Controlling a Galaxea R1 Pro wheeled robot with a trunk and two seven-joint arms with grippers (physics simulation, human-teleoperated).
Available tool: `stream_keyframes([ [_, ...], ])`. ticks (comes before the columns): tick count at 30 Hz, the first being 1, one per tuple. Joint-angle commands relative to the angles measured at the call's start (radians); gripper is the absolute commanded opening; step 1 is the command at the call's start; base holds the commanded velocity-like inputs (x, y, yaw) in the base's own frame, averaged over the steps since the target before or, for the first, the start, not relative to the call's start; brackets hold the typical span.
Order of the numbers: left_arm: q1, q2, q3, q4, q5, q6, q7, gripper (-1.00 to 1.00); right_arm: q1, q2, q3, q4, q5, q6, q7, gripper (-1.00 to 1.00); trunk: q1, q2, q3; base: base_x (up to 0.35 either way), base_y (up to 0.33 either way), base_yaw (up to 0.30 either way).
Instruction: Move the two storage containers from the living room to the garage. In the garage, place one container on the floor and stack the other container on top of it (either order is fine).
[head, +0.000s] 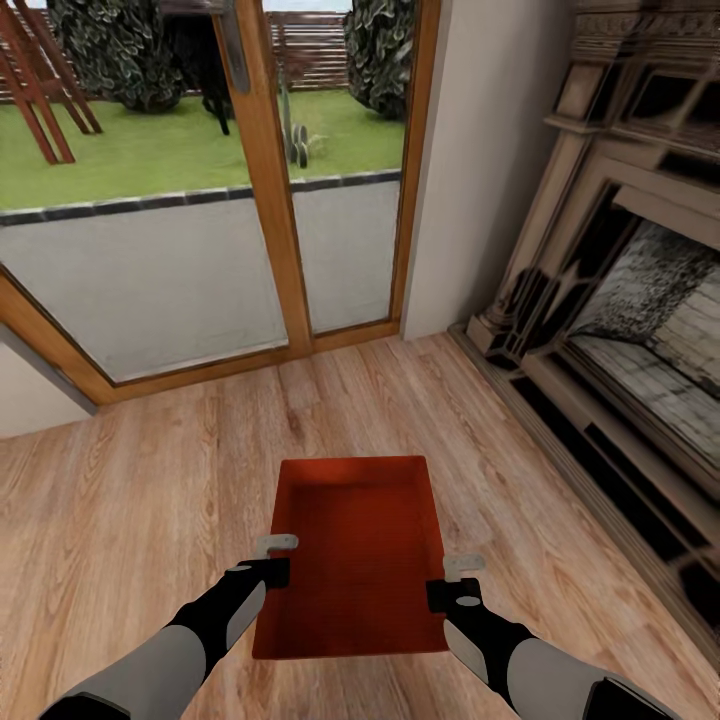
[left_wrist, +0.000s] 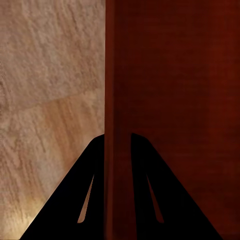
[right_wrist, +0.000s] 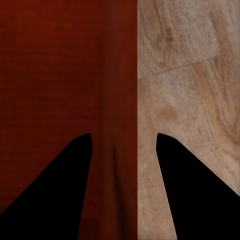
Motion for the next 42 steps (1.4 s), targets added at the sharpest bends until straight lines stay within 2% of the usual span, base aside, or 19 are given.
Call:
stream_keyframes([
  [1,0.000,0.008,-0.011,-0.003,0.003,0.006,0.014,-1.00,0.000,-0.003,0.009,0.000,-0.014,-0.003,-0.004,-1.00,-0.004,0.007,0.003,0.000,0.000,0.000],
  [42,0.000,0.008,-0.011,-0.003,0.003,0.006,0.014,-1.00,0.000,-0.005,0.009,0.000,-0.014,-0.004,-0.004,-1.00,-0.161,0.294,0.131,0.000,0.000,0.000],
])
